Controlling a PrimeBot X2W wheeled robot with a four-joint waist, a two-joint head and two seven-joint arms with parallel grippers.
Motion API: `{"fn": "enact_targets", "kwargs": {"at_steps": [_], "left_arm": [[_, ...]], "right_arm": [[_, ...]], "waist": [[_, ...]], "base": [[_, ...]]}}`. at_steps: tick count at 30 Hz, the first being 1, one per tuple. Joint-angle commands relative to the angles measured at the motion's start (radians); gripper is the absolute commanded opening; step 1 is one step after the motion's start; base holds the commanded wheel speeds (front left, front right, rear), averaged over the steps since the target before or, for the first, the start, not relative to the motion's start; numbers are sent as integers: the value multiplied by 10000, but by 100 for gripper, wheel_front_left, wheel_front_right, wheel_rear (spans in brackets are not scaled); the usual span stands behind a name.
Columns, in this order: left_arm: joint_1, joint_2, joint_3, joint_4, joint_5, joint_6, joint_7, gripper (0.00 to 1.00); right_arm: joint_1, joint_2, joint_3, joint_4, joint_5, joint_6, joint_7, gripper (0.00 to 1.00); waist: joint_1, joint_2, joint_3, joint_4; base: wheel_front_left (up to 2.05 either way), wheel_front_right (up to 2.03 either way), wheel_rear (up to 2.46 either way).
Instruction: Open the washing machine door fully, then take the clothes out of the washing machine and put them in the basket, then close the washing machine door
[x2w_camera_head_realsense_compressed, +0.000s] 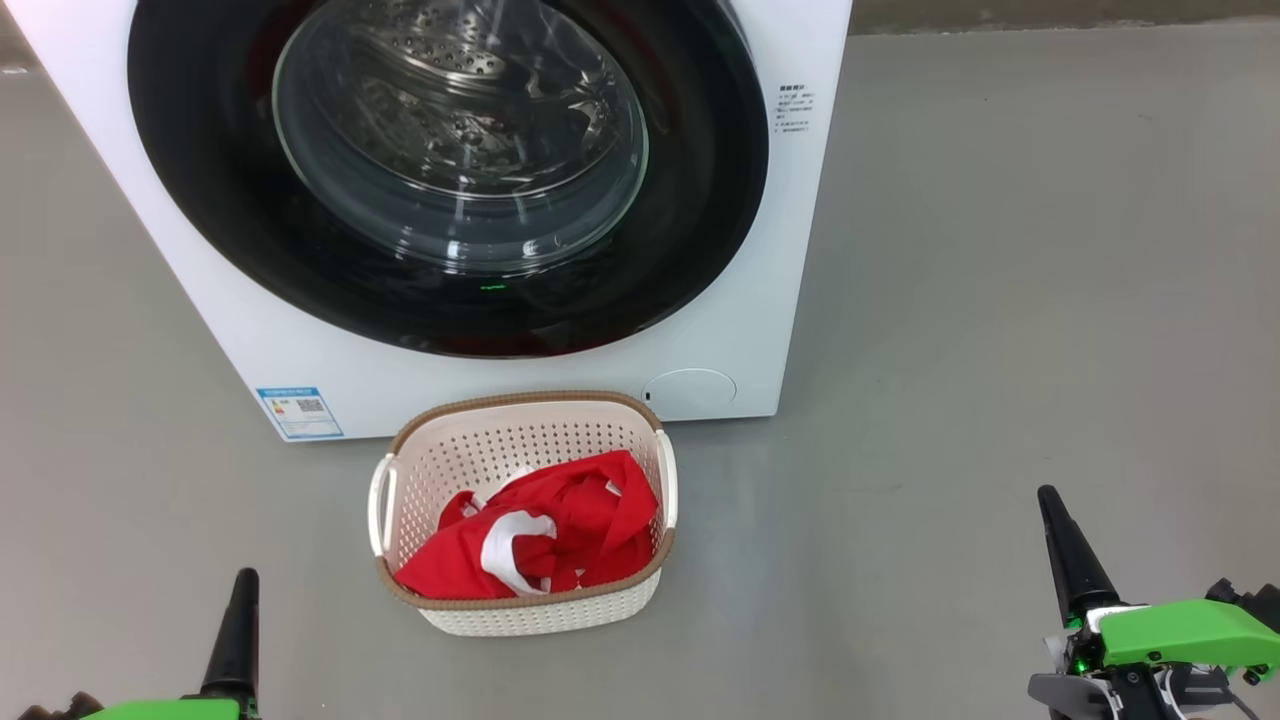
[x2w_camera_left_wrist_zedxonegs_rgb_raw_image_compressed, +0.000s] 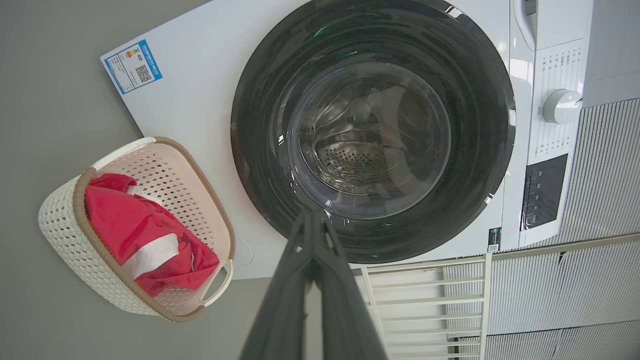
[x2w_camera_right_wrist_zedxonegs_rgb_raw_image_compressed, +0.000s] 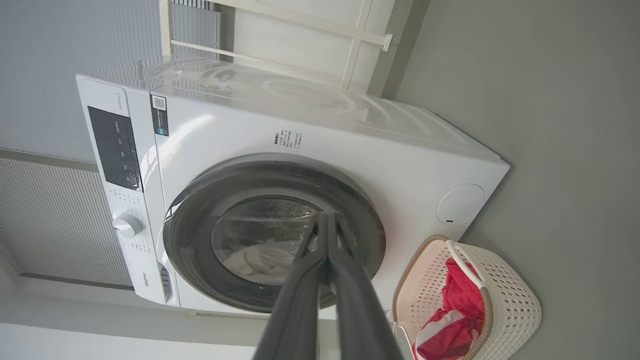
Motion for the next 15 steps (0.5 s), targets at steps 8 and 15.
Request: {"fn": "enact_targets", "kwargs": {"at_steps": [8, 15], "left_arm": [[-507, 65, 454, -100, -867, -100, 268, 0], [-544, 25, 566, -33, -1473, -116, 467, 0]], "right_arm": [[-3, 89, 22, -369, 876, -9, 313, 0], [73, 189, -96, -422, 1514, -11, 521, 0]], "waist": [[-1, -1, -61, -5], [-1, -1, -112, -9]], "base": [[0, 0, 0], [0, 0, 0]]}}
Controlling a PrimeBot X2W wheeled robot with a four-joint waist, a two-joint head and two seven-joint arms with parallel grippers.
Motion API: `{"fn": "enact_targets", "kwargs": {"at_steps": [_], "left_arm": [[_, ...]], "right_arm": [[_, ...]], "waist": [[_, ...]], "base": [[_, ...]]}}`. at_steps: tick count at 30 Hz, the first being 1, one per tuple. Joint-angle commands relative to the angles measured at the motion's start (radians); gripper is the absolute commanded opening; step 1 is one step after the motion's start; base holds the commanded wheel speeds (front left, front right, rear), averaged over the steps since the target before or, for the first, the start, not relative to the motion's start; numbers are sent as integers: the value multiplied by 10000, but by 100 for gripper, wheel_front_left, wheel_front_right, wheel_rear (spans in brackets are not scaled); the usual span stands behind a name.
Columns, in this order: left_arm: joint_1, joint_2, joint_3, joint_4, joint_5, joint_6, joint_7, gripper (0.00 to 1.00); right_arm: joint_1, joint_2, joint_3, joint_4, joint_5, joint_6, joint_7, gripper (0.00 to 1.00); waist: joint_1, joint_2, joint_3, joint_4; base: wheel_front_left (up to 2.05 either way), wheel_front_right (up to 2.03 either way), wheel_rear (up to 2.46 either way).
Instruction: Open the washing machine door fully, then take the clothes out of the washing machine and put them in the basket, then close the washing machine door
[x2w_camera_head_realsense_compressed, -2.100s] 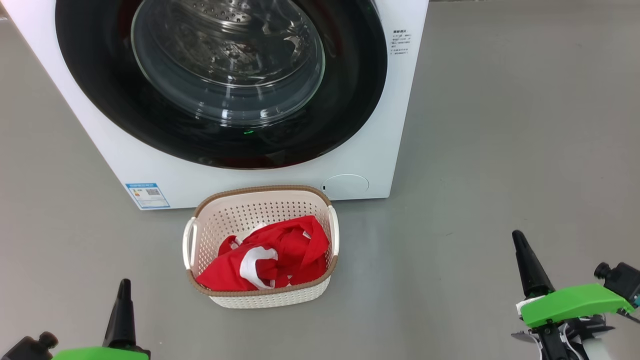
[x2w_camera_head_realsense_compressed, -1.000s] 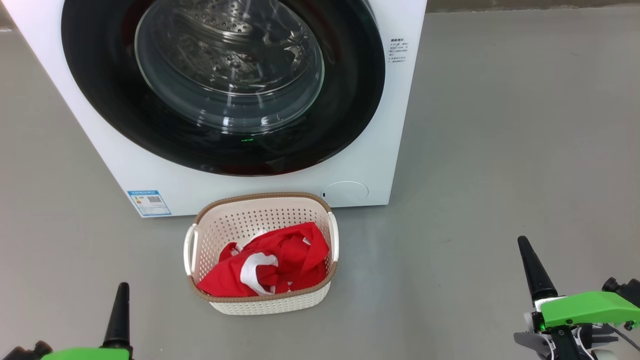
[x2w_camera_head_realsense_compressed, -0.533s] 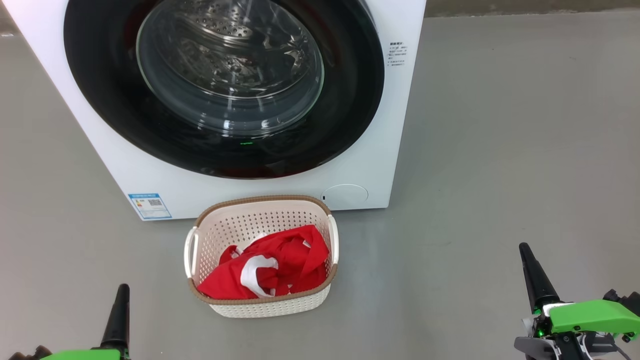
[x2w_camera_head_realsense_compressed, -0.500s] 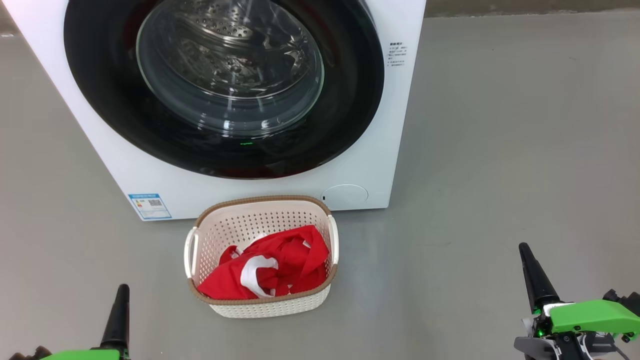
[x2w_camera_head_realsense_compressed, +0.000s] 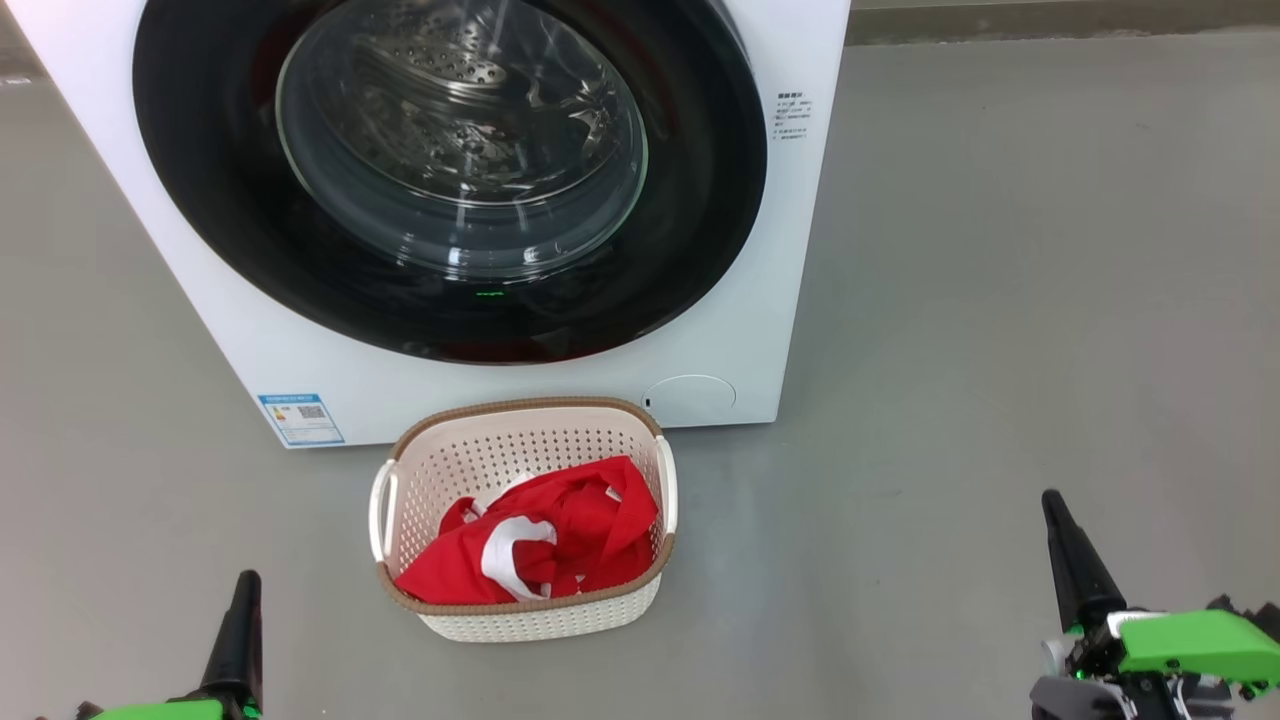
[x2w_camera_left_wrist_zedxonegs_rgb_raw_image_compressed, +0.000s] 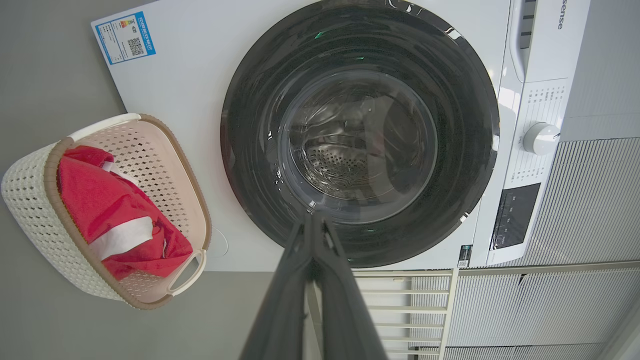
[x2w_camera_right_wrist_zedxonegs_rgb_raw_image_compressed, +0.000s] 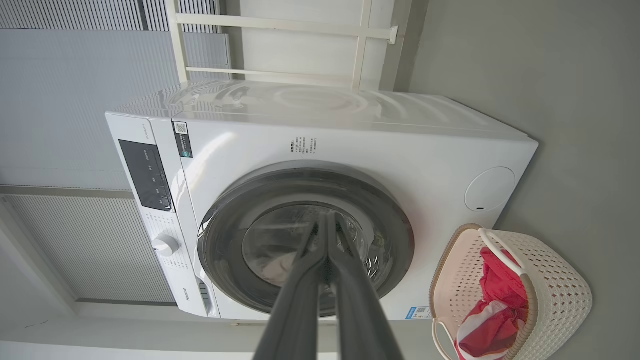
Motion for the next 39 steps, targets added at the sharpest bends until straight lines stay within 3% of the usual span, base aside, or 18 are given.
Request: {"fn": "enact_targets", "kwargs": {"at_steps": [1, 39], "left_arm": [[-496, 126, 390, -163, -290, -115, 116, 0], [-502, 111, 419, -156, -359, -117, 154, 0]], "right_arm": [[10, 32, 138, -321, 263, -11, 125, 0], [20, 47, 120, -328, 346, -11, 155, 0]], "waist": [[0, -1, -10, -1], [0, -1, -17, -1]], "base": [[0, 0, 0], [0, 0, 0]]}}
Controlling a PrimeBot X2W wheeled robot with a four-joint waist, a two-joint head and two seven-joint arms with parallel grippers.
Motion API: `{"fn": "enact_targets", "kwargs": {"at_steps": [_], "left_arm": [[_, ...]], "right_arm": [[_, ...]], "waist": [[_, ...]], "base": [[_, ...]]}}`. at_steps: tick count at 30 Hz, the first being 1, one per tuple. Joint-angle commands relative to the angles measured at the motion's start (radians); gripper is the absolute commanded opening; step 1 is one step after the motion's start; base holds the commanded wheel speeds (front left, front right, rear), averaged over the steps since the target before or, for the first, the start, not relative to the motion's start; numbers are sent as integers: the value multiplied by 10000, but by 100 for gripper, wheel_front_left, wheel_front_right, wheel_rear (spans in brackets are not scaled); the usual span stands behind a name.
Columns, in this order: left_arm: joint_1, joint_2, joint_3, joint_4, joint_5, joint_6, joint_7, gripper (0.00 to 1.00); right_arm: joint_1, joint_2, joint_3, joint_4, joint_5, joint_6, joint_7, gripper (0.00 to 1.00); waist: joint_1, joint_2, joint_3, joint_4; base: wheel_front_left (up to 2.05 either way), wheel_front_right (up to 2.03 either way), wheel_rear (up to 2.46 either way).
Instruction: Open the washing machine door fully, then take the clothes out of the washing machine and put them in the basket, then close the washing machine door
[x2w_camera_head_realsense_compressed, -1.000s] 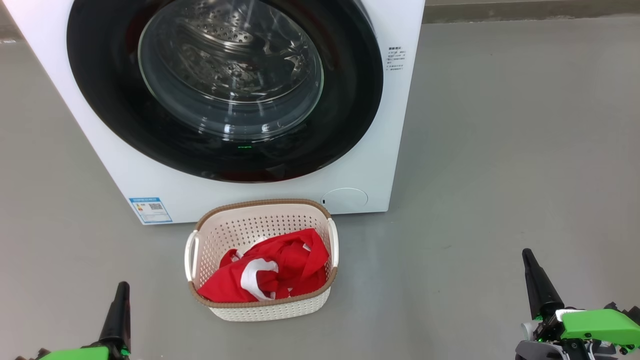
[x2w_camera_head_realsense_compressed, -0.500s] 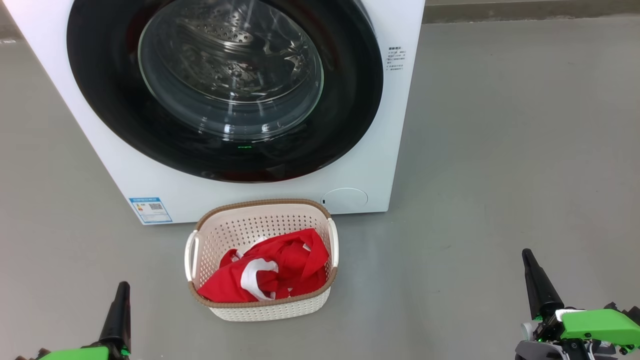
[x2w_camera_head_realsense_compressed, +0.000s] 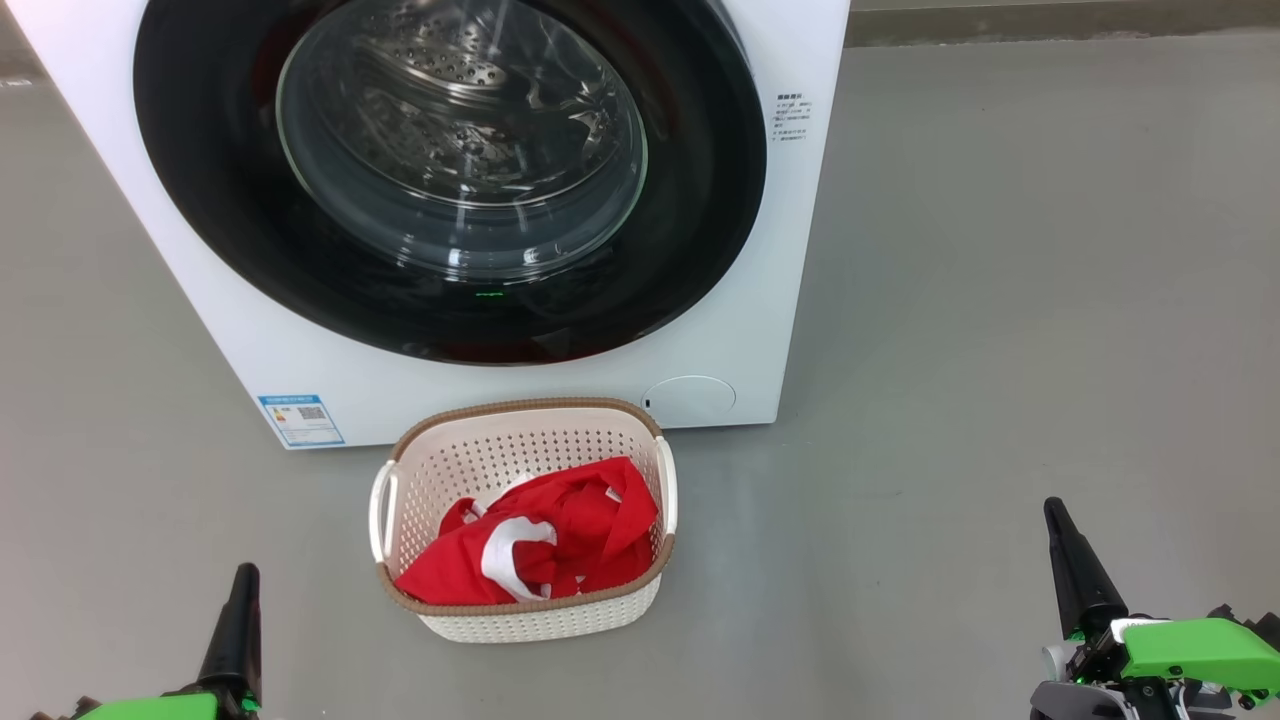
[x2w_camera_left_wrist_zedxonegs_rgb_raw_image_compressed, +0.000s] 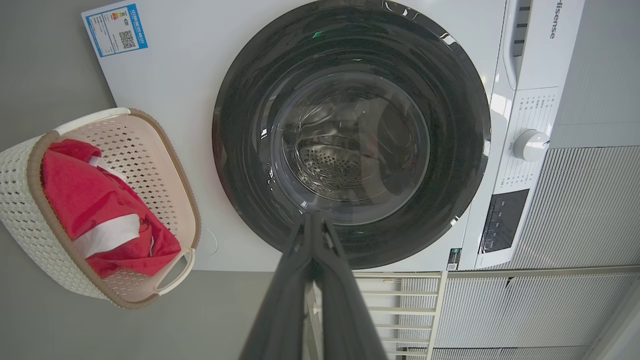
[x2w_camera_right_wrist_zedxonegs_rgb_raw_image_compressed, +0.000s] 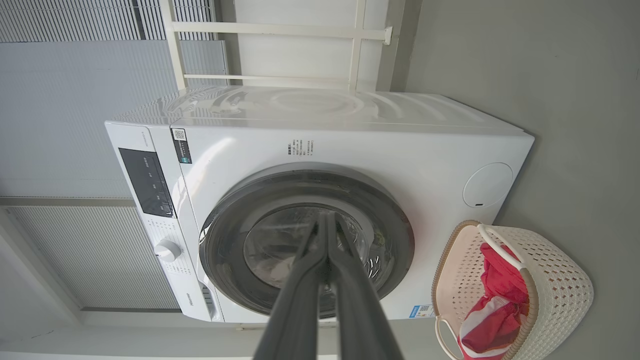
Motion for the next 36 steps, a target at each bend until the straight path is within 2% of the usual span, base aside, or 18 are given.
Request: {"fn": "enact_targets", "kwargs": {"at_steps": [1, 36], "left_arm": [[-386, 143, 343, -192, -33, -113, 27, 0], [-386, 138, 351, -193, -26, -113, 34, 0]], "right_arm": [[-128, -24, 217, -307, 99, 16, 82, 0], [-129, -23, 216, -307, 98, 16, 83, 0]], "waist": [[0, 0, 0, 0], [0, 0, 0, 0]], "base": [[0, 0, 0], [0, 0, 0]]}}
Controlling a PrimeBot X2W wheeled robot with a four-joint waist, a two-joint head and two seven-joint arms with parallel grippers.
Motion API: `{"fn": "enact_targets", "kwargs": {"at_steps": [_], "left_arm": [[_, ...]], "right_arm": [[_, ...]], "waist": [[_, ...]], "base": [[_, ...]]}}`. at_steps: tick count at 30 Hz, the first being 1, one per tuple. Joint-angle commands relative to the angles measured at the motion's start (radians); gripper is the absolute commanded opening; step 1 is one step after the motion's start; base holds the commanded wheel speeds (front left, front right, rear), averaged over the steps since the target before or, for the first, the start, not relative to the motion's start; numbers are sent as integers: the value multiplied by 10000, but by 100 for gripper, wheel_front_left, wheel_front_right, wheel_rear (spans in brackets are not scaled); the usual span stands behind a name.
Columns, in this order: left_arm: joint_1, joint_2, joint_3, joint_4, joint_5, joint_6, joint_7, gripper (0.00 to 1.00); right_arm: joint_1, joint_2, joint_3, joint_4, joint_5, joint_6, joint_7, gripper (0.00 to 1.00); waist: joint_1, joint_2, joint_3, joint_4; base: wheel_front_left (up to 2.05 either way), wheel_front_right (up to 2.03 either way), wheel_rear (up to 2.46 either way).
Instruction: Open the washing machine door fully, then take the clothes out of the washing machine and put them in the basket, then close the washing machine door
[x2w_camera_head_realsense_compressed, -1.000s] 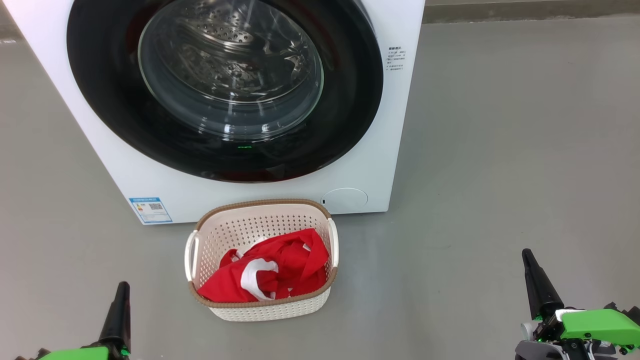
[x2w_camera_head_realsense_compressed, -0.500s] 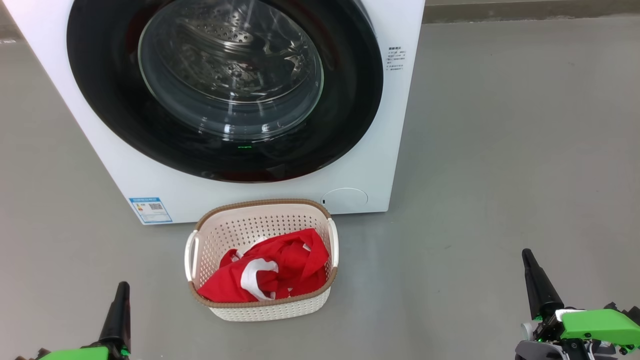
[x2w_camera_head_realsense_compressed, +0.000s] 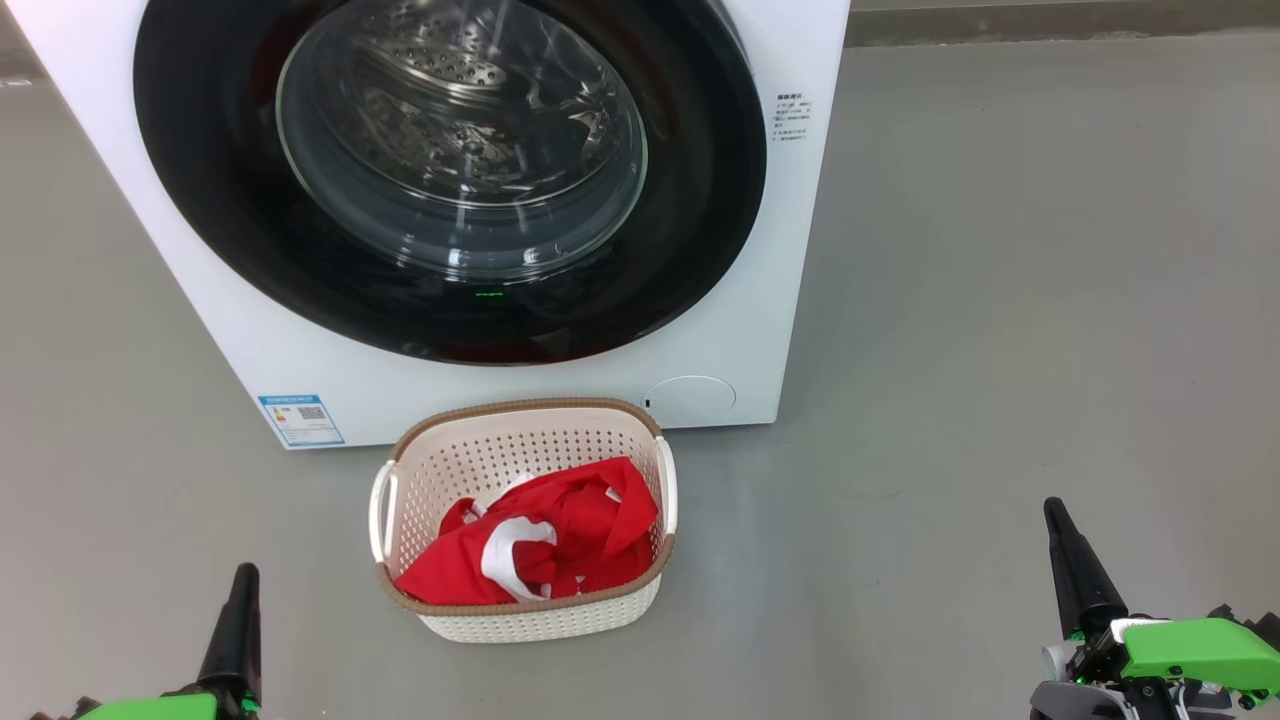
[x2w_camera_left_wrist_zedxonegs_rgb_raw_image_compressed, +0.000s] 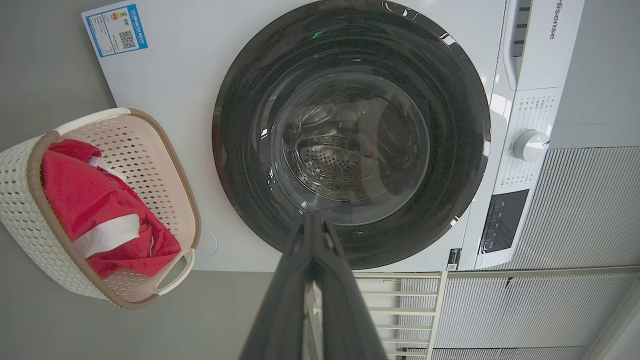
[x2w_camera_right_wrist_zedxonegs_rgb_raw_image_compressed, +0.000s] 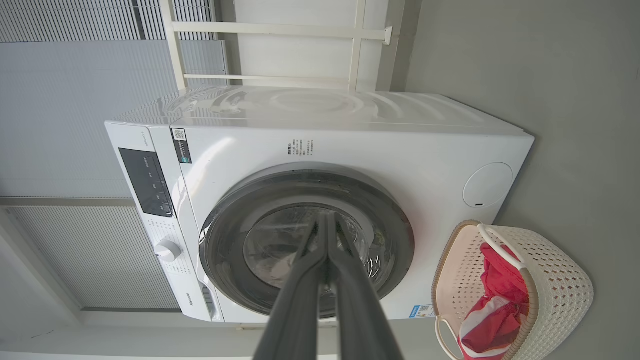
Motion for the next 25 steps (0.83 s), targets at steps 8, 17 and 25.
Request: {"fn": "enact_targets", "kwargs": {"at_steps": [8, 17, 25], "left_arm": [[-386, 145, 342, -193, -25, -111, 33, 0], [-386, 144, 344, -193, -24, -111, 34, 0], [-386, 143, 345, -193, -23, -111, 35, 0]], "right_arm": [[-130, -26, 218, -307, 97, 16, 83, 0], [-130, -26, 217, -307, 97, 16, 83, 0], [-130, -26, 217, -307, 97, 16, 83, 0]], "waist": [[0, 0, 0, 0], [0, 0, 0, 0], [0, 0, 0, 0]], "base": [[0, 0, 0], [0, 0, 0], [0, 0, 0]]}}
